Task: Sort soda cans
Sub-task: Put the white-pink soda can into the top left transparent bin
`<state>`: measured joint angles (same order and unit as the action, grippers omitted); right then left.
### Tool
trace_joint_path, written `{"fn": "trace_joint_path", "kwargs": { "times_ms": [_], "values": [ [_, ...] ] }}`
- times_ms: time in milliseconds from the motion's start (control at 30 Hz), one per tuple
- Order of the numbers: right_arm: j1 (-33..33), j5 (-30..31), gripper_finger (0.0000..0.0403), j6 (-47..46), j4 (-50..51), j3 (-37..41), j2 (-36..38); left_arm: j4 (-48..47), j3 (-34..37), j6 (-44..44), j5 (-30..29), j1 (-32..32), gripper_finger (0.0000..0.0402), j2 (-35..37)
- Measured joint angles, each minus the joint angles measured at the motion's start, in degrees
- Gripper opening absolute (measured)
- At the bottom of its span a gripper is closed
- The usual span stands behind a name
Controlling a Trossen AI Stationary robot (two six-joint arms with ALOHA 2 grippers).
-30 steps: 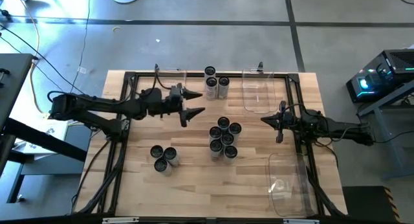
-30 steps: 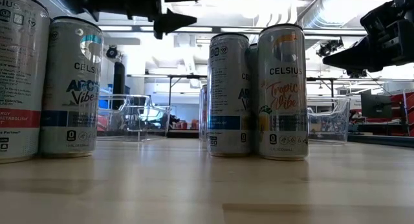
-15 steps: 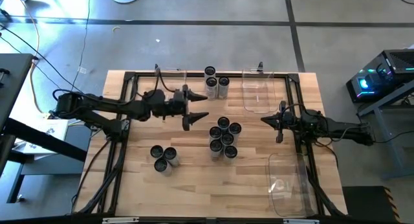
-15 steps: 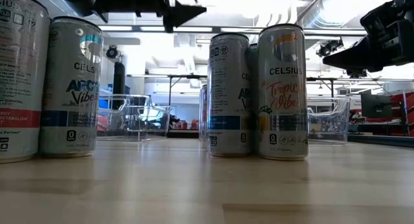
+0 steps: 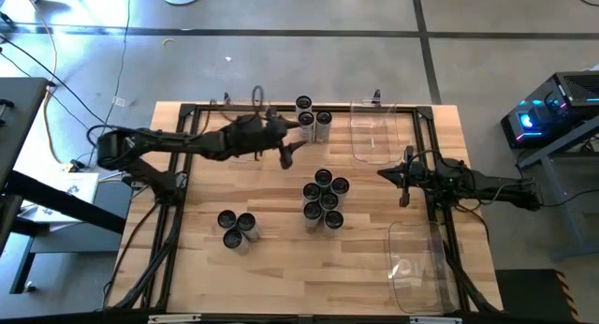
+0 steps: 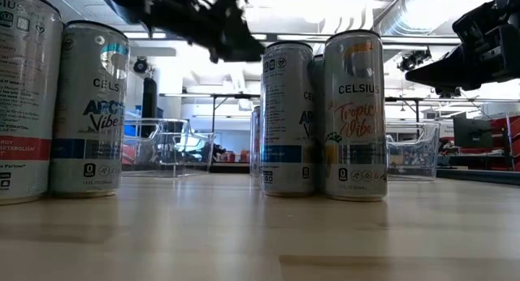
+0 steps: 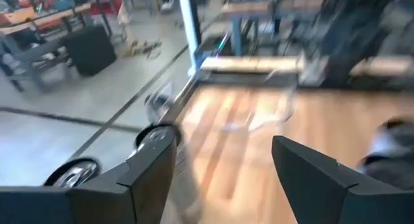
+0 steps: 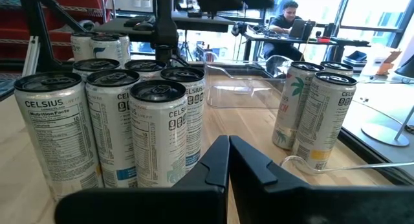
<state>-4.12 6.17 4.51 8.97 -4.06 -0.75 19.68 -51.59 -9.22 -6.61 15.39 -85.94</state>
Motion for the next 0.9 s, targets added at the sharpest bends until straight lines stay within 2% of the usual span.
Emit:
{"fn": "trace_joint_path", "kwargs": {
  "times_ms": [100, 267, 433, 533, 900],
  "values": [
    [0.0, 0.0, 0.0005, 0.0, 0.0, 0.0, 0.0, 0.0, -1.2, -3.5, 0.0, 1.9, 0.0256, -3.8],
    [0.0, 0.0, 0.0005, 0.0, 0.0, 0.0, 0.0, 0.3, -2.3, -2.8, -0.2, 4.1, 0.0291, -7.3],
    [0.0, 0.0, 0.0005, 0.0, 0.0, 0.0, 0.0, 0.1, -2.3, 0.0, -7.3, 4.5, 0.032, -9.4],
    [0.0, 0.0, 0.0005, 0.0, 0.0, 0.0, 0.0, 1.3, -2.3, 2.7, -11.3, 4.5, 0.0325, -10.5],
    [0.0, 0.0, 0.0005, 0.0, 0.0, 0.0, 0.0, 8.6, -2.3, 8.2, -15.4, 4.5, 0.0325, -16.6]
  ]
}}
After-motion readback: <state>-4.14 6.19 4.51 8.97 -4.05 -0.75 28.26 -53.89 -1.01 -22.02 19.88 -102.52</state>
